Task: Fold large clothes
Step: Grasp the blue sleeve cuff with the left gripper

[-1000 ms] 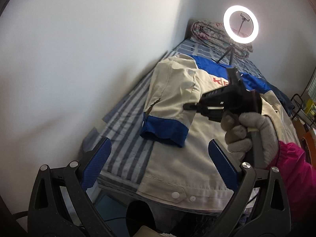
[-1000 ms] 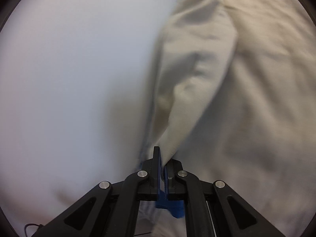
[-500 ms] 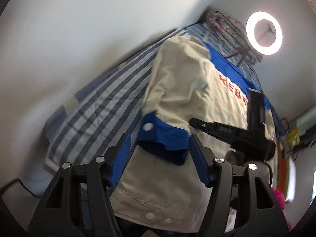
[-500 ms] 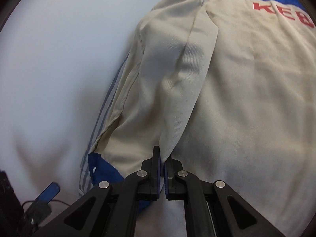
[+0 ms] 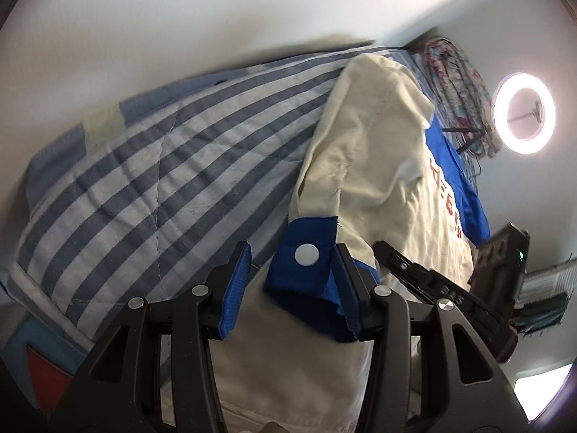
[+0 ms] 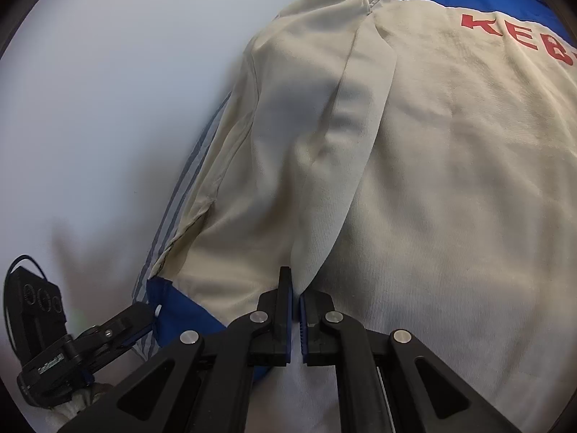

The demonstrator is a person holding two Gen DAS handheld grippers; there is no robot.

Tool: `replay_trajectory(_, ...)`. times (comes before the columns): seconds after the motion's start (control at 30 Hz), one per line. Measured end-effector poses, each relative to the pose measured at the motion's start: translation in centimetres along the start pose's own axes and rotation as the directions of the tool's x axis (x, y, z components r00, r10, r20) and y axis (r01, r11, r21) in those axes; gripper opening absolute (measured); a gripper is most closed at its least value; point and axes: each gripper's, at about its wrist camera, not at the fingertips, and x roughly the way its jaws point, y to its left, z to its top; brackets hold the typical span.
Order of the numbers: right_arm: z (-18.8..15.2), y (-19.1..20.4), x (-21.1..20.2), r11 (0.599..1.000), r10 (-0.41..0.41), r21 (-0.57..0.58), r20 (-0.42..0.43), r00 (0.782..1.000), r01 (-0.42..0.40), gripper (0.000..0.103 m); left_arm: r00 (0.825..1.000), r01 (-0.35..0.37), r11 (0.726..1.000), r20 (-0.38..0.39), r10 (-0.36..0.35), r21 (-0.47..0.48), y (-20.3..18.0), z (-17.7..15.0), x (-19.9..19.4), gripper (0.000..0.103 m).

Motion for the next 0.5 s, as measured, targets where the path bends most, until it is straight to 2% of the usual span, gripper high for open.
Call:
replay_trajectory(0.27,0.2,0.2,0.0,1.0,-0.008,0.004,-0.006,1.0,0.008,0.001,0.997,0.066,0.997,-0.044,-0.068,-0.051,0.1,0.4,2.1,0.047)
replay_trajectory(0.33,0.2,0.3,0.0,1.0,-0.007,0.005,-0.006,1.0,0.008,0.001,0.998,0.05,0.998,-0.034,-0.052,-0.05,-0.1,0.6,2.2,0.031)
replay_trajectory(0.43,0.3,0.3,0.1,1.0,0.007,0.015,-0.008,1.0,-0.007,0.003,0.999,0.048,0.997,-0.008,-0.048,-0.064,-0.2,0.7,1.8,0.024)
replay_trajectory(0.5,0.3,0.4,0.0,1.0,0.015,0.018,-0.012,1.0,-0.015,0.005,0.999,0.036,0.999,0.022,-0.035,-0.024,-1.1,0.6,1.1,0.022)
